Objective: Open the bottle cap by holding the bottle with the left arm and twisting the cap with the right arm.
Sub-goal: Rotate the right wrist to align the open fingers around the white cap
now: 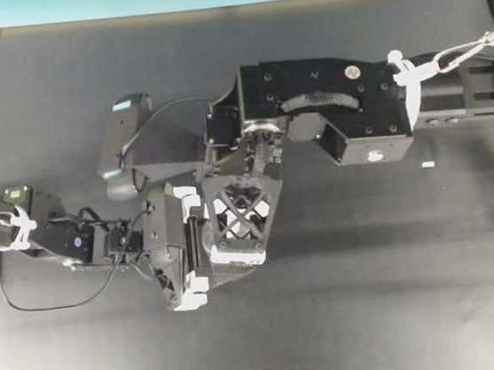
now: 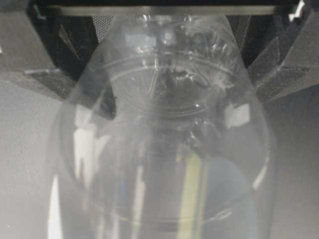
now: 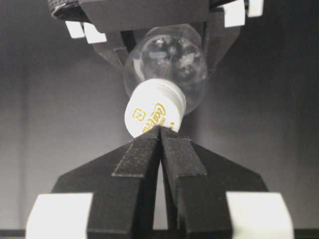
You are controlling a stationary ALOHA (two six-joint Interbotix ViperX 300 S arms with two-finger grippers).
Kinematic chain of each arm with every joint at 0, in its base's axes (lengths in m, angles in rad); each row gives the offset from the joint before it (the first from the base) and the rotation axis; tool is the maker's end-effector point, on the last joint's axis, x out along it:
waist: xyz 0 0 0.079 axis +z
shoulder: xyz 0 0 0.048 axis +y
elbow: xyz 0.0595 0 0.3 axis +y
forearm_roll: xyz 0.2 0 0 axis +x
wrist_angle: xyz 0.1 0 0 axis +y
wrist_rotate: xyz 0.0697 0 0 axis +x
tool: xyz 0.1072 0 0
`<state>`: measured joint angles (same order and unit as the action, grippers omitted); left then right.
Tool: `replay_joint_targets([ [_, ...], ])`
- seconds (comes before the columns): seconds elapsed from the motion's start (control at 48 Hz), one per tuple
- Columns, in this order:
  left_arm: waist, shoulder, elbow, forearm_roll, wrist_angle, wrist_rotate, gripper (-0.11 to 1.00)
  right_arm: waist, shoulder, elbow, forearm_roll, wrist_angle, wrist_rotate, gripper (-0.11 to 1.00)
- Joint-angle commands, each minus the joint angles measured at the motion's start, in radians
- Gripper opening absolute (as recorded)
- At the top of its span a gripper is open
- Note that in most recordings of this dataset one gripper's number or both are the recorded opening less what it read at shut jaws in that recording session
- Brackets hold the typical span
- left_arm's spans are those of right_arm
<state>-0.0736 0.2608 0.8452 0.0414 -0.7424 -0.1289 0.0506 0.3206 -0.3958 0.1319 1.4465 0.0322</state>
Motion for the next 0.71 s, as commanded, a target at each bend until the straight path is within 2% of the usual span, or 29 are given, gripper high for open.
replay_joint_targets([
  [0.0, -0.003, -0.002, -0.008, 0.003, -0.002, -0.003, 0.82, -0.003, 0.005, -0.005, -0.002, -0.006, -0.071, -0.02],
  [0.083, -0.003, -0.002, -0.008, 0.003, -0.002, -0.003, 0.82, 0.002, 0.003, -0.012, 0.006, -0.021, -0.106, -0.02],
  [0.229, -0.003, -0.002, -0.008, 0.002, -0.002, -0.005, 0.82, -0.006, -0.002, -0.032, 0.014, -0.015, -0.034, -0.01],
  [0.292, -0.003, -0.002, -0.008, 0.003, -0.002, -0.005, 0.82, -0.009, -0.008, -0.040, 0.015, -0.002, 0.009, 0.04],
  [0.354, -0.003, -0.002, -0.008, 0.002, -0.002, -0.005, 0.82, -0.014, -0.012, -0.043, 0.021, 0.009, 0.054, 0.16],
  [0.396, -0.003, -0.002, -0.008, 0.002, -0.002, -0.005, 0.82, -0.017, -0.014, -0.043, 0.026, 0.015, 0.084, 0.28],
  [0.563, -0.003, -0.002, -0.008, 0.003, -0.002, -0.005, 0.82, -0.017, -0.012, -0.061, 0.029, 0.043, 0.290, 0.75],
  [0.625, -0.003, -0.002, -0.008, 0.002, -0.002, -0.005, 0.82, -0.012, -0.009, -0.067, 0.029, 0.043, 0.353, 0.85],
  [0.688, -0.003, -0.002, -0.008, 0.003, -0.002, -0.005, 0.82, -0.012, -0.005, -0.067, 0.021, 0.040, 0.407, 0.84],
])
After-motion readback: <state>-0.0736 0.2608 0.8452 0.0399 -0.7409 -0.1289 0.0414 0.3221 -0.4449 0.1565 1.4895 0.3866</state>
